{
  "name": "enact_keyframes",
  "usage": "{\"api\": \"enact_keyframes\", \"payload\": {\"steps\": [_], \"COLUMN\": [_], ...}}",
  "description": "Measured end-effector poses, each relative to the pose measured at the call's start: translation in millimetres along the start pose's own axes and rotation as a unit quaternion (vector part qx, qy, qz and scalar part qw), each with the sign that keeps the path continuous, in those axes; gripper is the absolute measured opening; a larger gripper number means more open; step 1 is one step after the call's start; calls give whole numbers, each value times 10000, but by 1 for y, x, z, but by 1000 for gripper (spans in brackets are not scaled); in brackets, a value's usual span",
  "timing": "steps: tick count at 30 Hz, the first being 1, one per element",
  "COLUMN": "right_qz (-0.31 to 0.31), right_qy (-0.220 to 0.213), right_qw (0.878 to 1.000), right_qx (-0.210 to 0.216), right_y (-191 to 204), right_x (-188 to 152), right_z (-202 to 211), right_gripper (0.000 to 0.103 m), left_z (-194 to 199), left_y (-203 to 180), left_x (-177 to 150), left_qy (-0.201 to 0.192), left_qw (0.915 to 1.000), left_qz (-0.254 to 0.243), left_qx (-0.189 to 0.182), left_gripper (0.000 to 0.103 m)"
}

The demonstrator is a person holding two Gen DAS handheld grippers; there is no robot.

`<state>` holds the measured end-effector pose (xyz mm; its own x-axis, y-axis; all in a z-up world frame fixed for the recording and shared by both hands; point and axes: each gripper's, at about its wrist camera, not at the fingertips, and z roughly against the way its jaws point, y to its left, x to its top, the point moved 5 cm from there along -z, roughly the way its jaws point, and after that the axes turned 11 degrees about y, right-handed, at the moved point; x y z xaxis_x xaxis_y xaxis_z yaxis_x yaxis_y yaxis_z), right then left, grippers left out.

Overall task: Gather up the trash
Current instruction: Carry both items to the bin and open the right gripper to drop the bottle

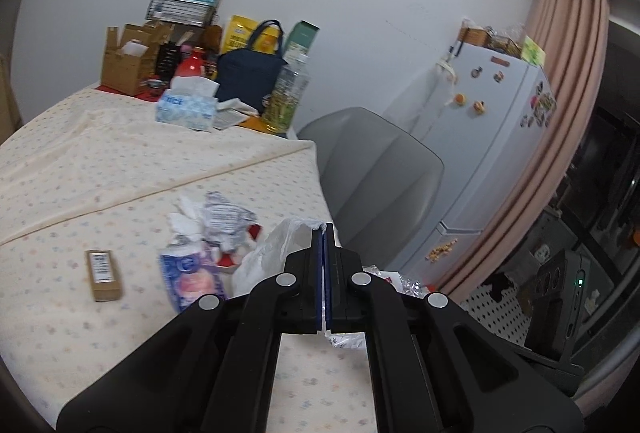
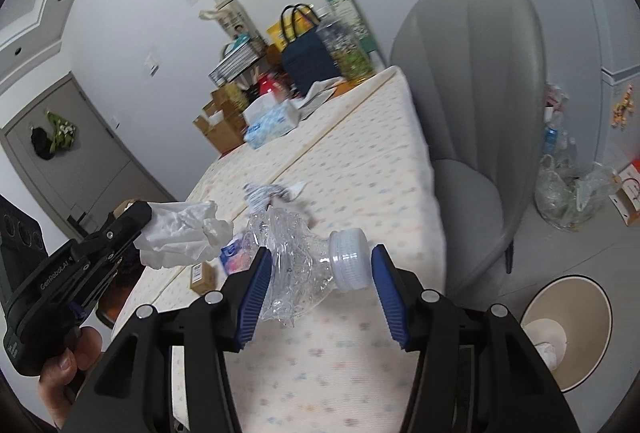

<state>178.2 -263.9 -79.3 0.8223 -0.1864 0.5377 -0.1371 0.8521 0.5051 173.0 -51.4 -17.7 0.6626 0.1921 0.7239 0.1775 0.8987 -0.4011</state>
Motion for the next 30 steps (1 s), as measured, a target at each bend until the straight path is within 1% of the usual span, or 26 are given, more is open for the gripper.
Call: {"api": "enact_keyframes", "payload": {"steps": [8,15,20,26,30], "right_qz": [-482,-916,-1285,-1826,-2036], "right_qy": [-200,-293,-300,-203,-176], "right_qw": [9982,9939,9877,9758,9698], "right_qx": [-280,-546,-844,-1187,-1330], "right_y": [-67,-131,-186,-256,-287], "right_x": [3,-8,-19,-44,-56], "right_z": [25,41,49,47,45], "right_gripper": [51,51,51,51,52], "left_z": [-49,-99,-134,-175,-199], "left_y": [-48,-98,-128,-158,-174], "left_x": [-7,-20,-33,-56,-74], "left_qy": [424,886,1226,1645,1923], "left_qw": [9983,9929,9871,9788,9725], "left_qz": [-335,-669,-886,-1058,-1166], "left_qx": [-231,-418,-516,-607,-610], "left_gripper": [2,2,2,2,2]}}
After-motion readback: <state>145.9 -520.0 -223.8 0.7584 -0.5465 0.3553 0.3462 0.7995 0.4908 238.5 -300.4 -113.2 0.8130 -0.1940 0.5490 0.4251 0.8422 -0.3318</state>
